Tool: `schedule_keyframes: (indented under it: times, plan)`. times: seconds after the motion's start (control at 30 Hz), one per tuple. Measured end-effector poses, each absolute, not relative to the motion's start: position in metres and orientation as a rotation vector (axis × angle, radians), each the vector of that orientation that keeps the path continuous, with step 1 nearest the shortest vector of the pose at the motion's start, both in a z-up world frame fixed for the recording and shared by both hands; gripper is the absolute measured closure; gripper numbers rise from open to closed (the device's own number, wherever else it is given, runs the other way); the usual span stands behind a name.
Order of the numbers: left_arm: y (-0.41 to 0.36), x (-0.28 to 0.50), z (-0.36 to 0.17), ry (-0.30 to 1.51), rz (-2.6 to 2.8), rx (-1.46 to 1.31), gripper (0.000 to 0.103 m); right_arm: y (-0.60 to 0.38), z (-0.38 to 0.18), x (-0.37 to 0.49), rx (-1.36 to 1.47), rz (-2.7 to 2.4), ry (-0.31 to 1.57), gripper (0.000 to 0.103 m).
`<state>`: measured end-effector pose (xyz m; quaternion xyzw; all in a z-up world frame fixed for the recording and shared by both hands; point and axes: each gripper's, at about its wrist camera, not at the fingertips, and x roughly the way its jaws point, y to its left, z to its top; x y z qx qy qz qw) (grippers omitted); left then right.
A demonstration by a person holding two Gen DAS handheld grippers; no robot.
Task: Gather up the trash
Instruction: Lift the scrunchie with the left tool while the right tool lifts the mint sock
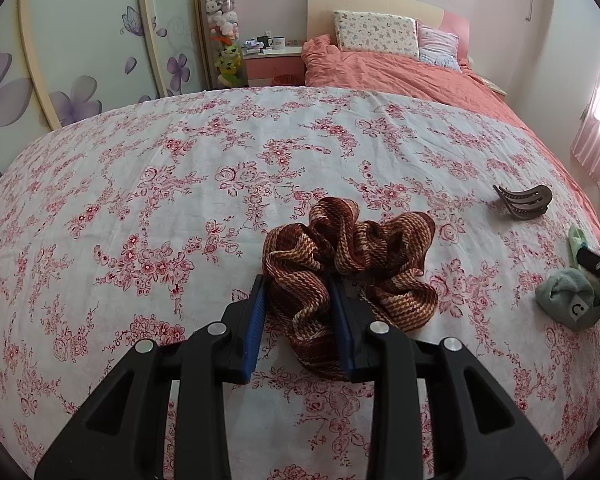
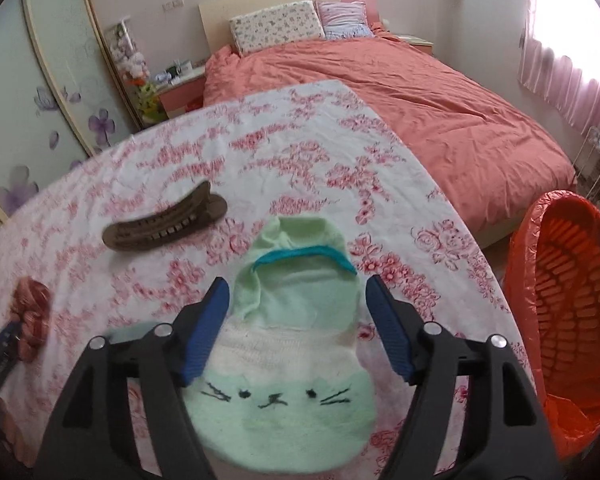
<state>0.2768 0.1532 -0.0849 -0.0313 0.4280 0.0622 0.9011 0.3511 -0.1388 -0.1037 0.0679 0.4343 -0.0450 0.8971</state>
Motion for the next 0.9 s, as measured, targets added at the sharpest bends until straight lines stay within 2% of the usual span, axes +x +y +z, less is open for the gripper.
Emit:
schedule_keyframes:
  times: [0.07,0.1,0.13,0.17,0.23,0.3,0.4,0.63,0.83,0.9]
  plan:
    - [0.153,0.277,-0.085,0.886,0.127,-0.066,0.07,-0.133,-0.108,0.349,0.088,-0.105,0.901,0.034]
    - [0.153,0.277,-0.085,0.886,0.125,-0.066,0.069,-0.131,-0.109,0.348,0.067,-0.112,0.903,0.04]
    - [0.152,0.277,-0.085,0.886,0.122,-0.065,0.068,-0.132,-0.108,0.345,0.063,-0.114,0.897,0.052]
    - [0.152,0.278,-0.085,0.886,0.12,-0.064,0.066,-0.135,-0.107,0.343,0.077,-0.108,0.891,0.056]
    - [0.15,0.278,-0.085,0.887,0.117,-0.058,0.064,-0.145,-0.106,0.339,0.114,-0.111,0.889,0.075]
    - [0.149,0.277,-0.085,0.887,0.115,-0.055,0.063,-0.156,-0.105,0.335,0.151,-0.114,0.884,0.081]
    - [0.148,0.278,-0.085,0.888,0.113,-0.053,0.063,-0.163,-0.106,0.329,0.154,-0.11,0.873,0.082]
    - [0.146,0.279,-0.085,0.887,0.111,-0.054,0.063,-0.157,-0.106,0.331,0.129,-0.097,0.879,0.07]
    - [0.144,0.281,-0.085,0.885,0.101,-0.058,0.064,-0.159,-0.107,0.331,0.139,-0.089,0.879,0.069]
    - [0.145,0.281,-0.085,0.883,0.097,-0.063,0.069,-0.159,-0.106,0.33,0.141,-0.092,0.876,0.072]
